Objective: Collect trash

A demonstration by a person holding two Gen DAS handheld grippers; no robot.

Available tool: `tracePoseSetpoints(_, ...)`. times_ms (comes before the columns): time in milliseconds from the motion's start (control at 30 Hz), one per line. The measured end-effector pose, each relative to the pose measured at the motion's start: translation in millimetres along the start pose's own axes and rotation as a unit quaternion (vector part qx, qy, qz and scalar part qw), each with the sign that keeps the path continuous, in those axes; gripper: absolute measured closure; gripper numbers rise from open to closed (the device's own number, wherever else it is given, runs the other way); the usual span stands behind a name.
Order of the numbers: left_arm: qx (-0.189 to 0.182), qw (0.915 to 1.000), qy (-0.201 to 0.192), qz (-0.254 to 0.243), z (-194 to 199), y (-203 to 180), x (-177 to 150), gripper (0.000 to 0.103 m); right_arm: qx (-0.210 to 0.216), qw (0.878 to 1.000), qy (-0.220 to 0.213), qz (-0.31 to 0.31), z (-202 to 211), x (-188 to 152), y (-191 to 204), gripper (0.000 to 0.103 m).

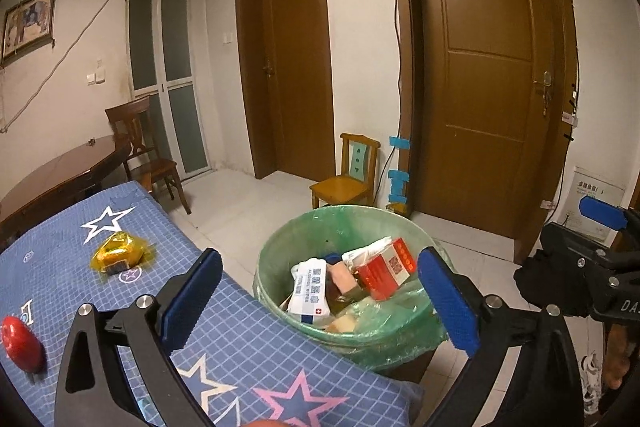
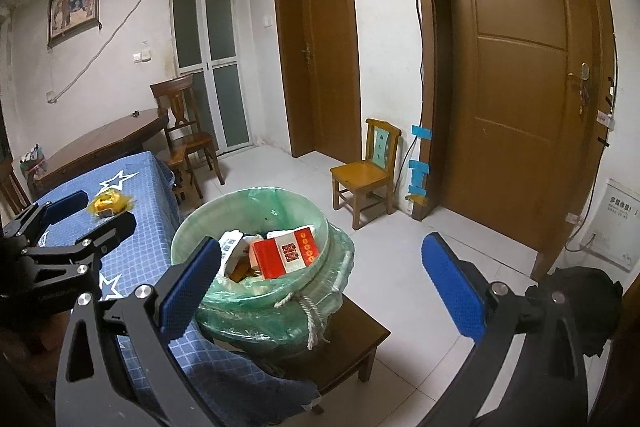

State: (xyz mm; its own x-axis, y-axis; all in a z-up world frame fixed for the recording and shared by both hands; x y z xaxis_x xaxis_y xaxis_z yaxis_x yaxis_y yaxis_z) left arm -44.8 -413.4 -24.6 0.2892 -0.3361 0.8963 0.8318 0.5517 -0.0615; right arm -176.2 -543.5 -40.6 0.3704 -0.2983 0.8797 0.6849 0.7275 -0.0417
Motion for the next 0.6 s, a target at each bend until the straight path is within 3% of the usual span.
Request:
tracePoseSetpoints(133, 0.0, 0.9999, -0.011, -0.007, -4.8, -4.2, -2.9, 0.006, -0.003, 1.0, -0.001, -0.002, 0.5, -2.0, -3.2, 0.006)
tracePoseSetpoints(267, -0.001, 1.0, -0.006, -0.006, -9.7, -5.5, -6.6, 0.013, -0.005, 1.0, -0.002, -0.008, 0.5, -3.4, -6.4, 0.006)
tracePoseSetpoints(433, 0.032, 0.9993, -0.015, 0.014, -8.5, 4.6, -4.6, 0.013, -0.009, 1.0, -0.007, -0.012, 2.0, -2.4, -8.0, 0.006)
tracePoseSetpoints(600, 0.047, 0.9985, -0.028, -0.002, -5.7, 6.6, -5.3, 0.009, -0.006, 1.0, -0.013, -0.008, 3.6, 0.9, -3.4, 0.006)
Point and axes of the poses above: each gripper's, at about its wrist camera, not at the fingertips, and z roughly against the way its jaws point, y to its left, x to its top, the point moved 6 cm from there along -z, roughly the way its jaws point, and after that the axes turned 8 degrees about z, right-handed, at the moved point
